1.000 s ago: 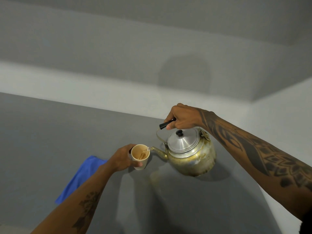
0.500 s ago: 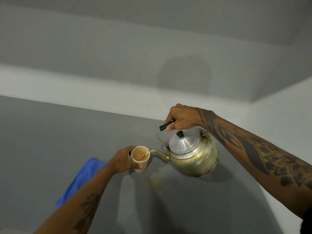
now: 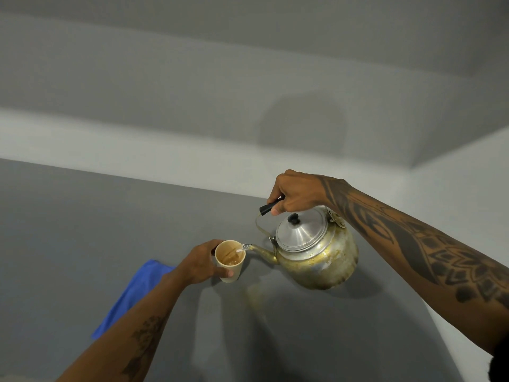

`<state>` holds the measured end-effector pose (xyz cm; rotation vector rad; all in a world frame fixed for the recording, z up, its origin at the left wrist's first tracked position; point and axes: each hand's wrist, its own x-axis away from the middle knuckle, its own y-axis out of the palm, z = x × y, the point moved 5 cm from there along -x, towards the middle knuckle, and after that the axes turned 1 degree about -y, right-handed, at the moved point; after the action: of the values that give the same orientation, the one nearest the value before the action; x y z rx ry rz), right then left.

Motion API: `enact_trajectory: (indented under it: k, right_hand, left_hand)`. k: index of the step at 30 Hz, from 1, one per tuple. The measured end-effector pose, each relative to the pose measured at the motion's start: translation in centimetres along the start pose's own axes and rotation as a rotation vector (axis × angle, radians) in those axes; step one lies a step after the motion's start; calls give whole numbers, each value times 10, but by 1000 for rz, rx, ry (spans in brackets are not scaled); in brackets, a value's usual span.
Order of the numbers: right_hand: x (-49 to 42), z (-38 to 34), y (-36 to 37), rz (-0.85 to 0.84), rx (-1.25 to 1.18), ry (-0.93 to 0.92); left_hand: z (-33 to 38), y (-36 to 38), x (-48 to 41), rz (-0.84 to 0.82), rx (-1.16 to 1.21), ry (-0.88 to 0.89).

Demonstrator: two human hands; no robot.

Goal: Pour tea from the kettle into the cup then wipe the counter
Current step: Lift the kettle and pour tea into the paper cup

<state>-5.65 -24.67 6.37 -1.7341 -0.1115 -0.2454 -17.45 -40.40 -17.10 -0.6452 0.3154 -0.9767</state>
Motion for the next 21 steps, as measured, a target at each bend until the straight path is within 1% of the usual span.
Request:
enact_trajectory:
  k: [17, 21]
  right_hand:
    - [5, -5, -7, 2, 18, 4]
    - [6, -8, -9, -3, 28, 2]
  left_hand:
    - [2, -2, 0, -10, -20, -23]
    - [6, -3, 2, -23, -18, -6]
